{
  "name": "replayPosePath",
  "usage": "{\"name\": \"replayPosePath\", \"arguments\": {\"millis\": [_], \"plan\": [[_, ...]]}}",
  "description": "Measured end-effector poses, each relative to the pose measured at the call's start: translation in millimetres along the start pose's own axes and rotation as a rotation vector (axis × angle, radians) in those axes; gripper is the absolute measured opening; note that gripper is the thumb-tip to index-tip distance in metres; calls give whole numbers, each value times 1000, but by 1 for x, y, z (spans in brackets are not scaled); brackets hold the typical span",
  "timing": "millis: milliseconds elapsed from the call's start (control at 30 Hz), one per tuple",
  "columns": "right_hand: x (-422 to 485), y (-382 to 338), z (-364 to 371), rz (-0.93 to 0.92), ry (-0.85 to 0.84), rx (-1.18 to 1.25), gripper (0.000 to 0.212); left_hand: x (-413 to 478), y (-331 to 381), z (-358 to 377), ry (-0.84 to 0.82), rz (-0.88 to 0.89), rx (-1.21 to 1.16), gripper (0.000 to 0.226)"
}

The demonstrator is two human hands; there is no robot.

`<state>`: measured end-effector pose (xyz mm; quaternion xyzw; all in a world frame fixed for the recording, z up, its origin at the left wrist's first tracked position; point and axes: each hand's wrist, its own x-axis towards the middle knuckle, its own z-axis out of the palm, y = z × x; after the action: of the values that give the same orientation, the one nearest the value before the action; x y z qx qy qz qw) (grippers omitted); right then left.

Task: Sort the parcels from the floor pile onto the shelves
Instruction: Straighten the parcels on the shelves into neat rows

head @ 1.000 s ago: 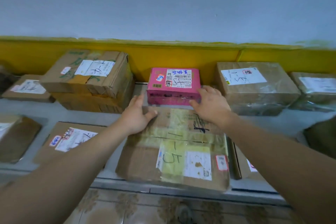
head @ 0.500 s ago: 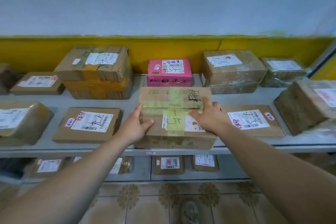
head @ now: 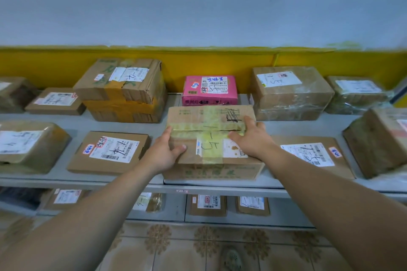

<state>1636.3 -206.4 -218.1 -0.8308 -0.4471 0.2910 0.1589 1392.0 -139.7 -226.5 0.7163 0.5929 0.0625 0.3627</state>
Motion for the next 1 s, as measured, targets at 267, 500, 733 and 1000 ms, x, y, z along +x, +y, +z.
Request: {"name": "replayPosePath", "arguments": {"millis": [267, 500, 733, 1000], "plan": [[-24, 2, -13, 13, 61, -94, 78, -26, 1, -16, -38, 84, 134, 81], [-57, -3, -29, -15, 143, -134, 74, -63, 15, -23, -55, 202, 233, 71], [-72, 48, -76, 49, 234, -199, 75, -77, 70, 2, -84, 363, 360, 68], [-49, 147, -107, 131, 171, -249, 70, -49, 151, 74, -49, 436, 484, 71]]}}
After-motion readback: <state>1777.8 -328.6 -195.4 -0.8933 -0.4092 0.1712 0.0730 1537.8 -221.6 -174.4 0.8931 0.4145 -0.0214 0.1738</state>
